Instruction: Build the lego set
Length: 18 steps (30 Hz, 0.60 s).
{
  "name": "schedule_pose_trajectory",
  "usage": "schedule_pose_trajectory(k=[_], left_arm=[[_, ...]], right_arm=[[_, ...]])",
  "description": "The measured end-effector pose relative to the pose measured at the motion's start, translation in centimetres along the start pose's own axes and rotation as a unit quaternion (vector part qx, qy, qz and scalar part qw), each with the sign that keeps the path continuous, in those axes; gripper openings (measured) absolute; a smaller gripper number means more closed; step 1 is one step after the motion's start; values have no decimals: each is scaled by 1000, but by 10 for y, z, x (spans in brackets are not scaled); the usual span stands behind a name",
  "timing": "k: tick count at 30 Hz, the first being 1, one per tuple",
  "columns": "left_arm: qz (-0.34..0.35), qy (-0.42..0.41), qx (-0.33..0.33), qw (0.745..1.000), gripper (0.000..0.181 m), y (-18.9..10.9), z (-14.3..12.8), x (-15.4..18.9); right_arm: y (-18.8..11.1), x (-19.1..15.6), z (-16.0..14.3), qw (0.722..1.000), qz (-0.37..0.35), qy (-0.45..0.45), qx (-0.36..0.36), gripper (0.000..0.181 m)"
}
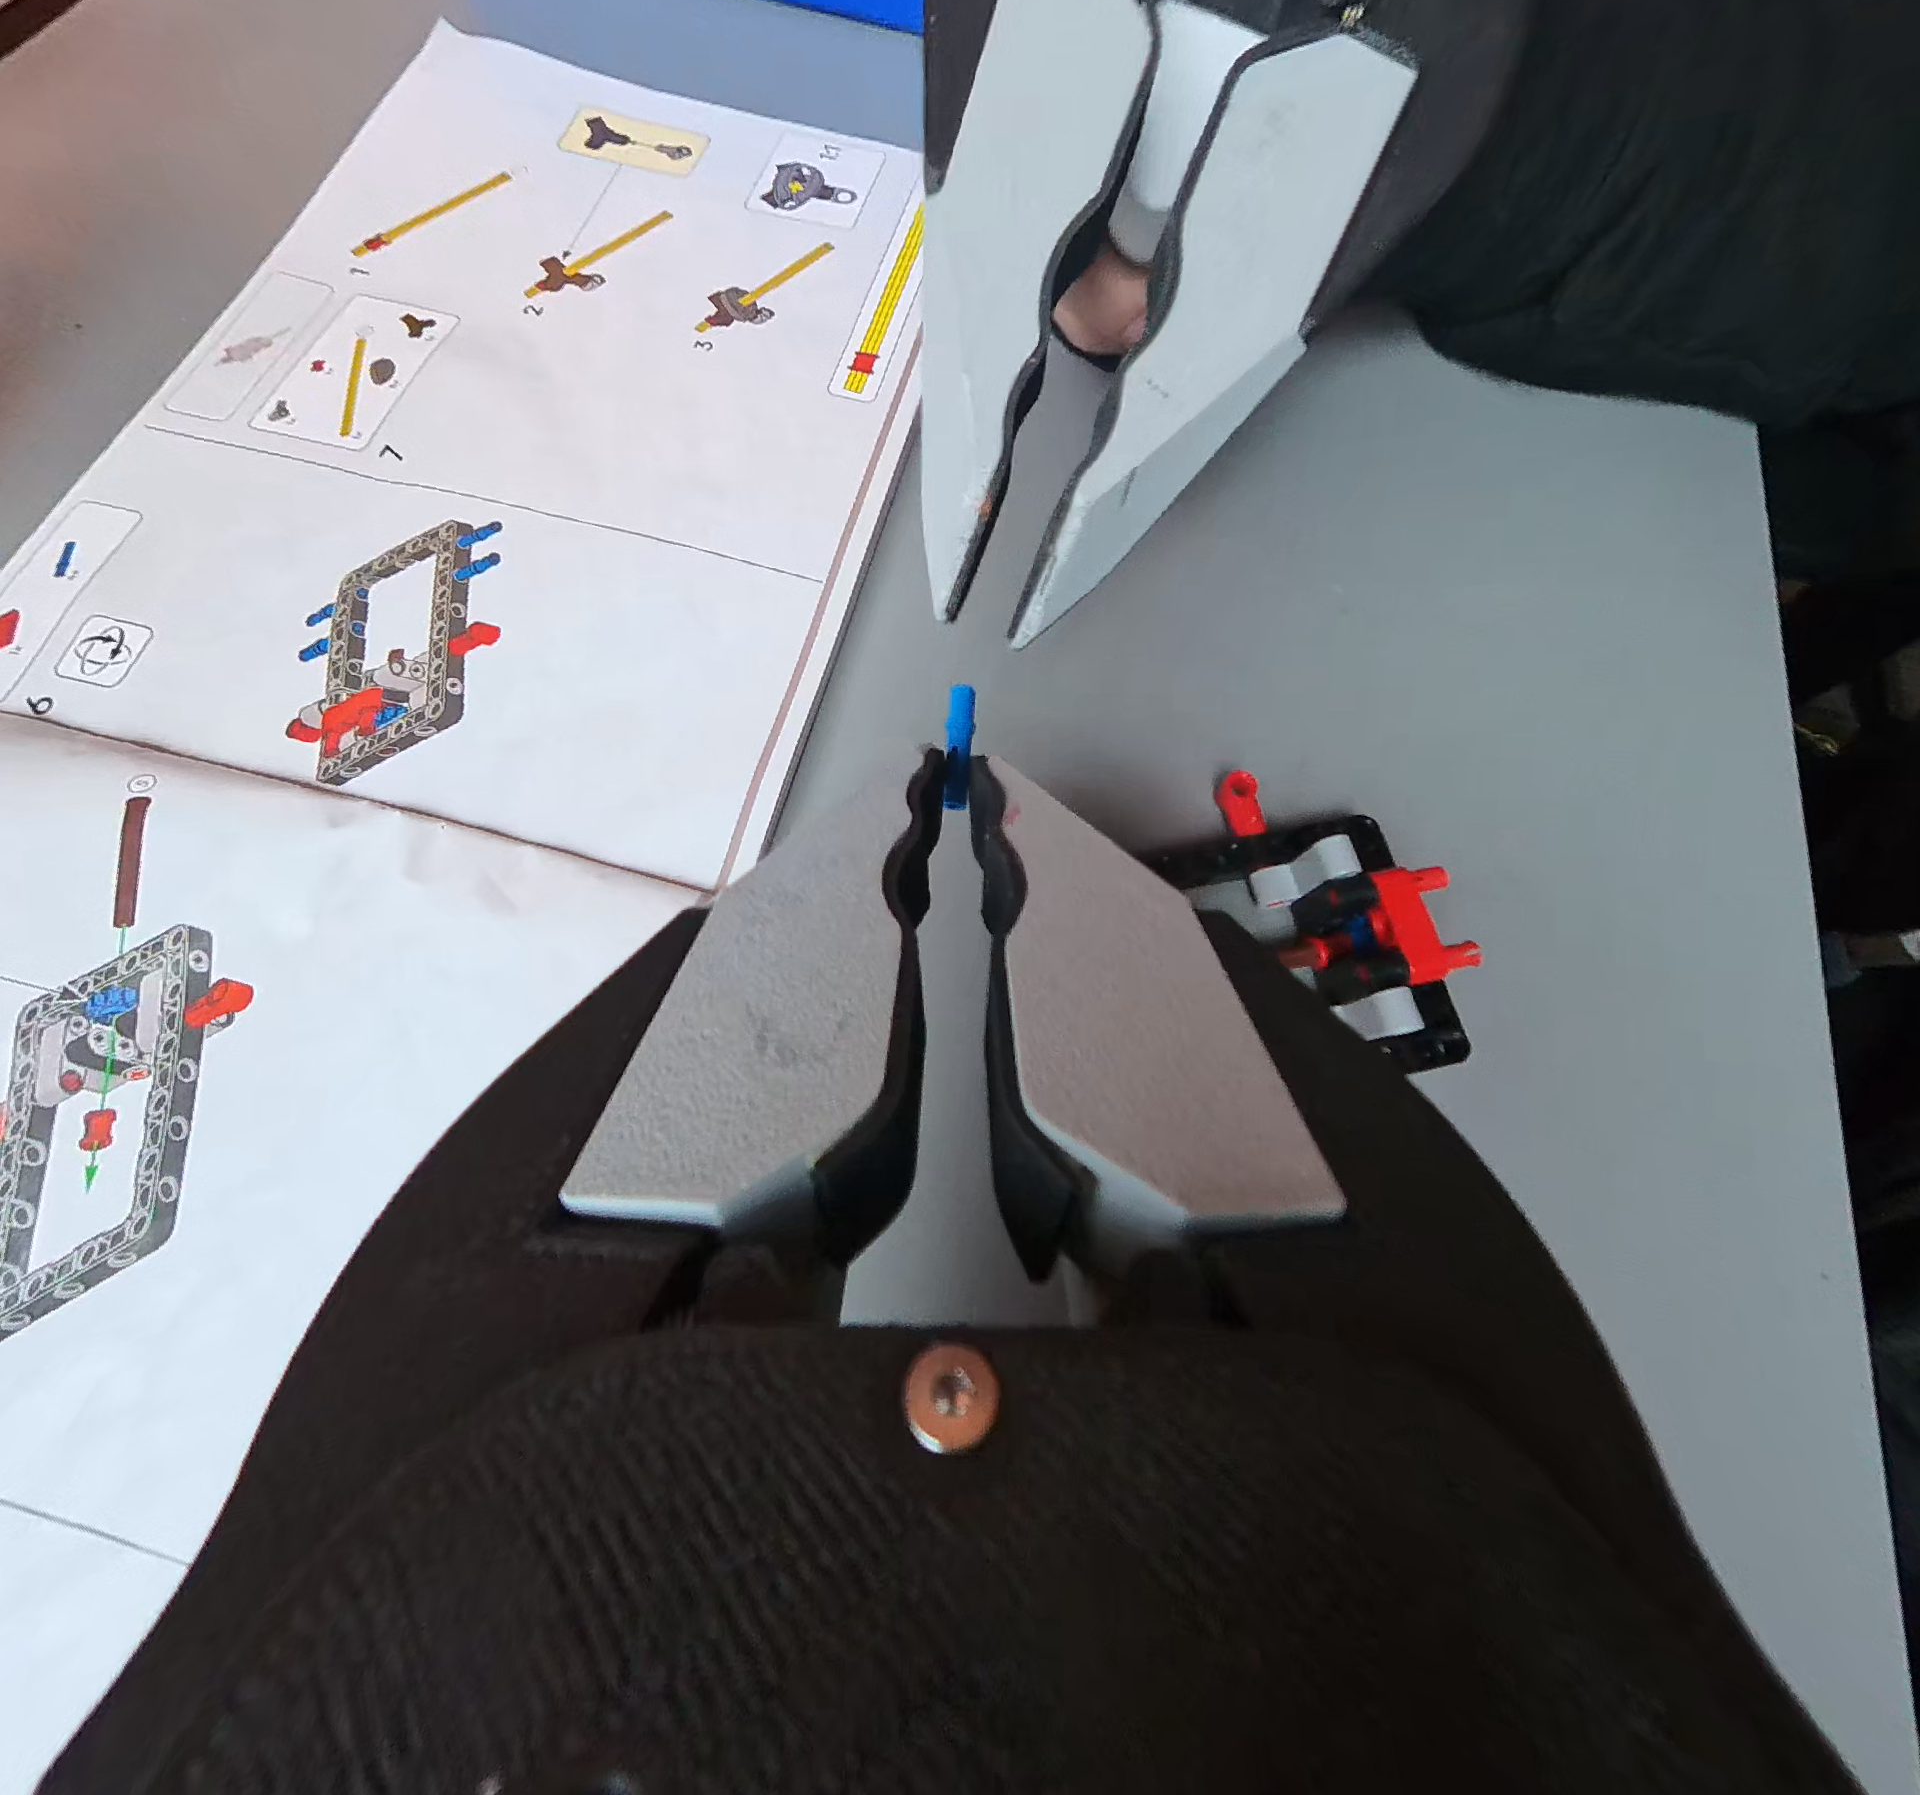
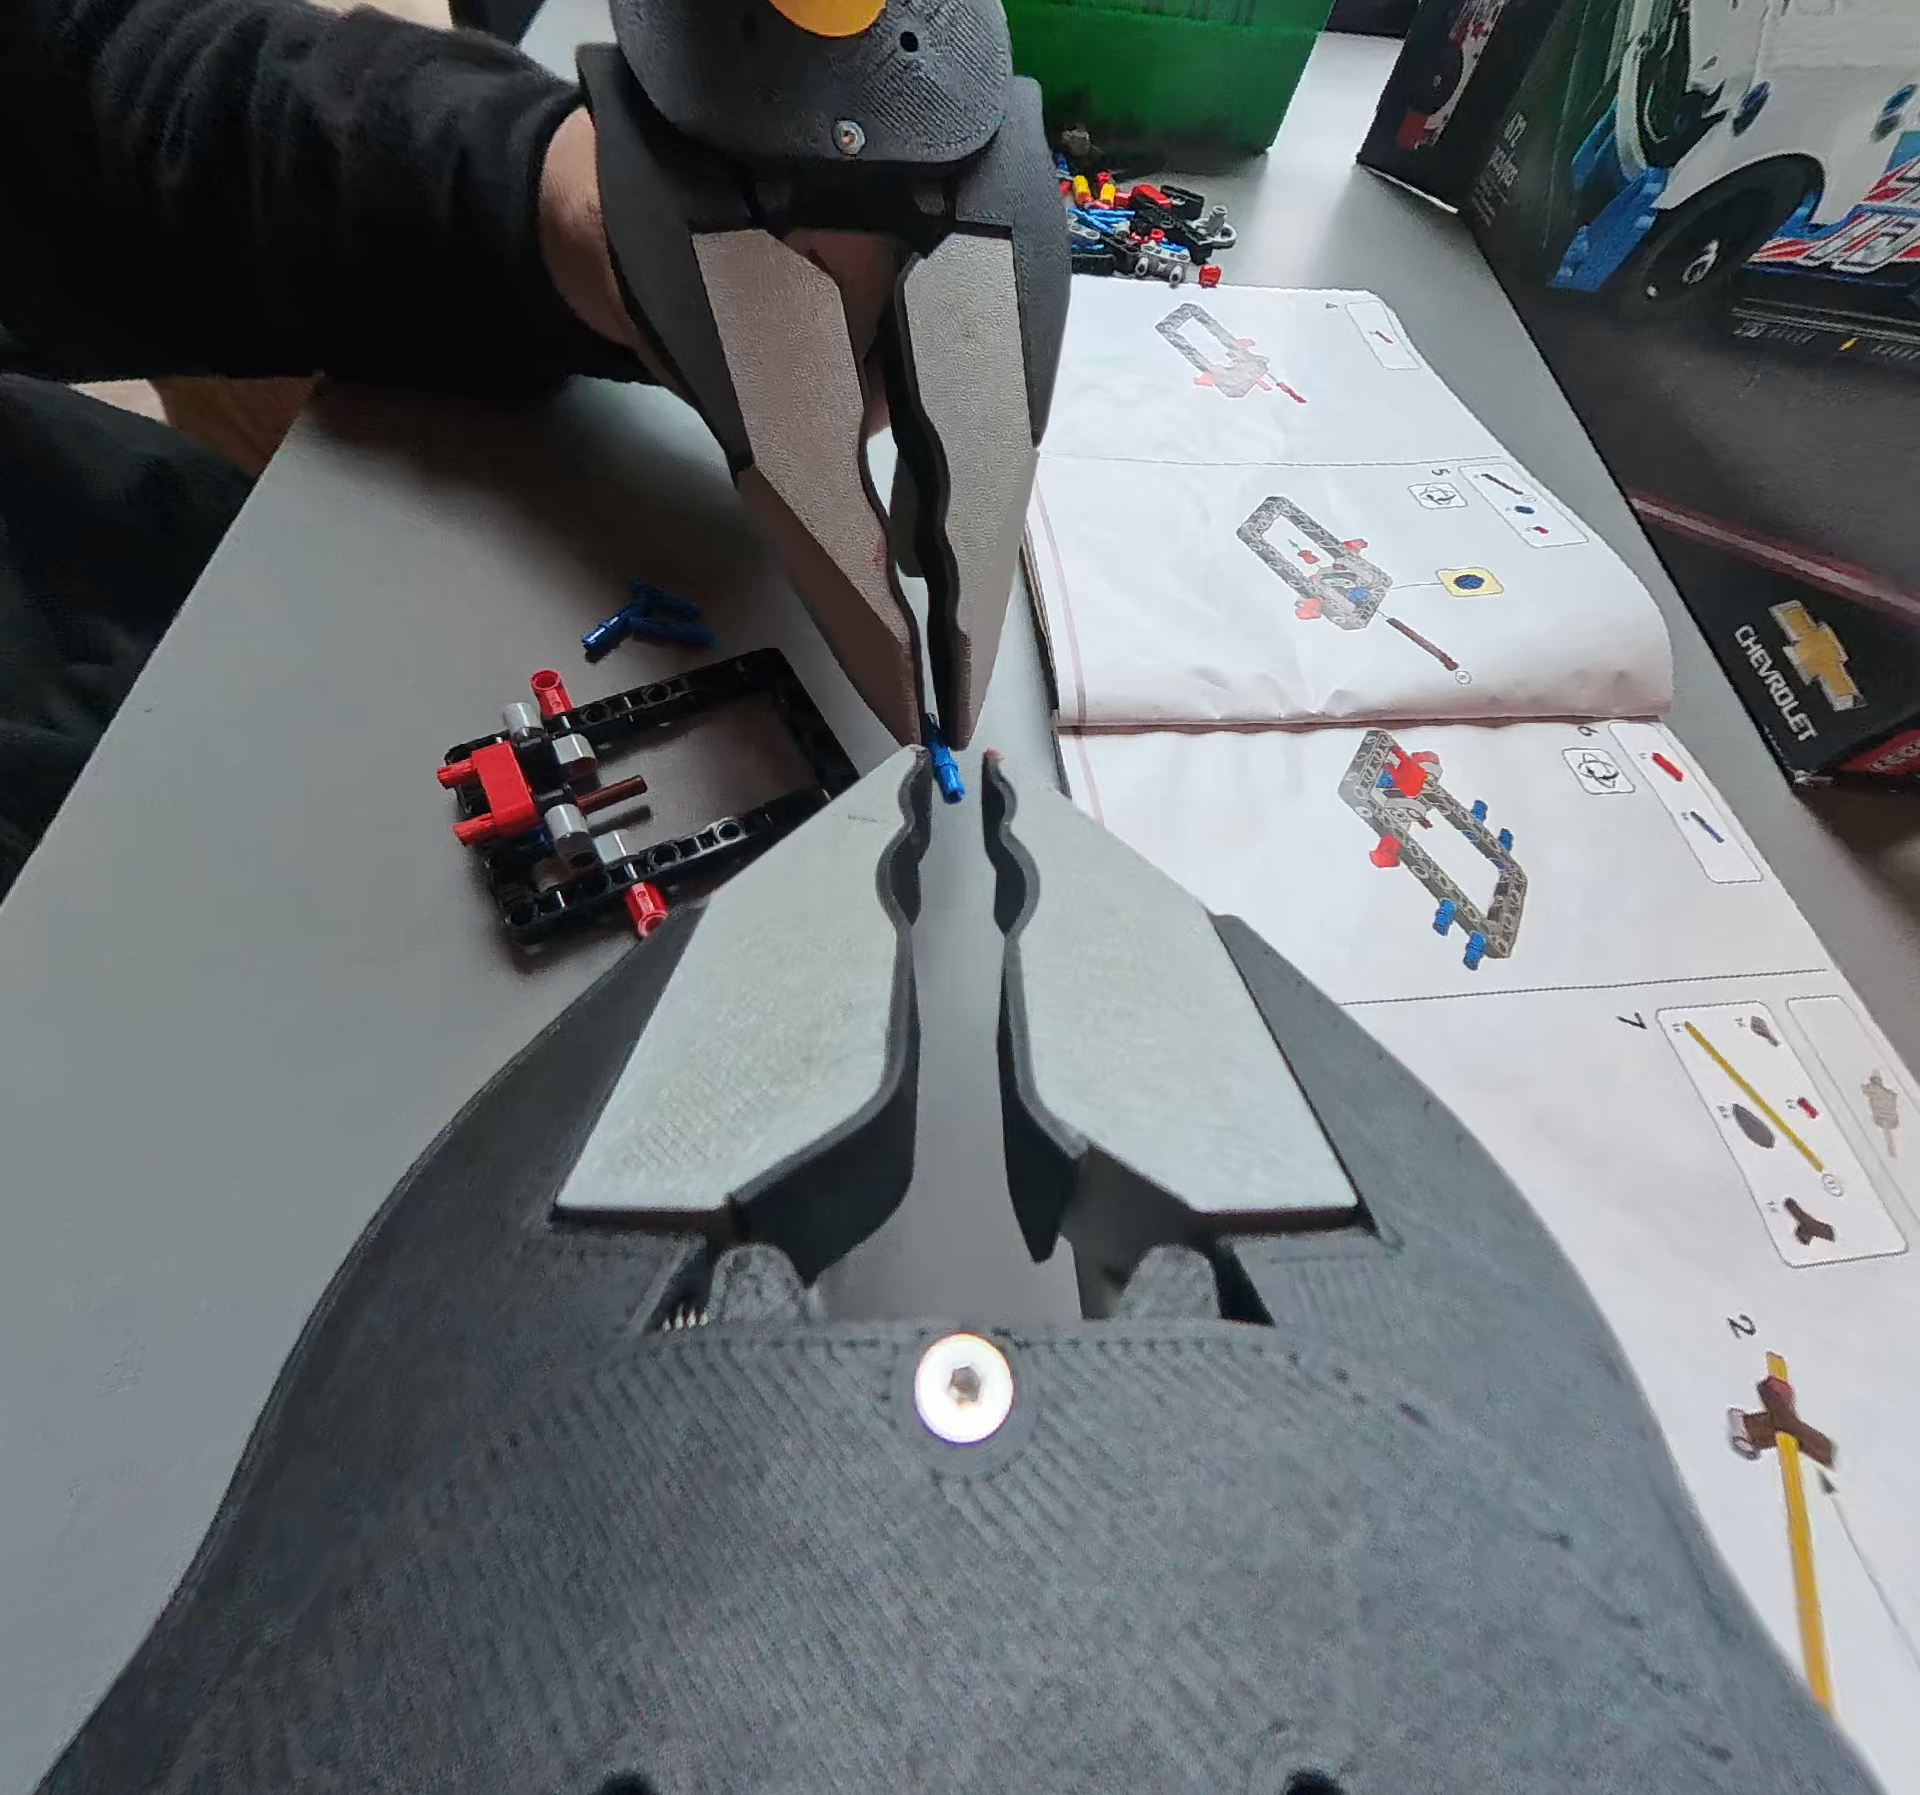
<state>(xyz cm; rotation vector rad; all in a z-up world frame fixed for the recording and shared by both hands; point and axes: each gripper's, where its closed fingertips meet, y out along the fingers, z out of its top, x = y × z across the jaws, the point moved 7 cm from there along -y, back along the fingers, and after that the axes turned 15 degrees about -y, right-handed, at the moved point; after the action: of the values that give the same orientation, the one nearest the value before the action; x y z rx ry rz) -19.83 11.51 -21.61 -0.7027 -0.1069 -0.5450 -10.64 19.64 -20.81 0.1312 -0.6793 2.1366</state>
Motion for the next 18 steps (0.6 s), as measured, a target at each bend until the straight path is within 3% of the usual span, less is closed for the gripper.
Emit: schedule_pose_trajectory(k=[8, 12, 18], left_arm=[[-29, 1, -22, 999, 2, 4, -4, 7], [-43, -10, -24, 999, 2, 4, -4, 8], [-29, 8, -36, 999, 2, 6, -7, 10]], right_arm=[[10, -17, -3, 992, -1, -106, -64, 10], [14, -22, -5, 985, -2, -148, -93, 2], [15, -24, -5, 986, 7, -141, -90, 2]])
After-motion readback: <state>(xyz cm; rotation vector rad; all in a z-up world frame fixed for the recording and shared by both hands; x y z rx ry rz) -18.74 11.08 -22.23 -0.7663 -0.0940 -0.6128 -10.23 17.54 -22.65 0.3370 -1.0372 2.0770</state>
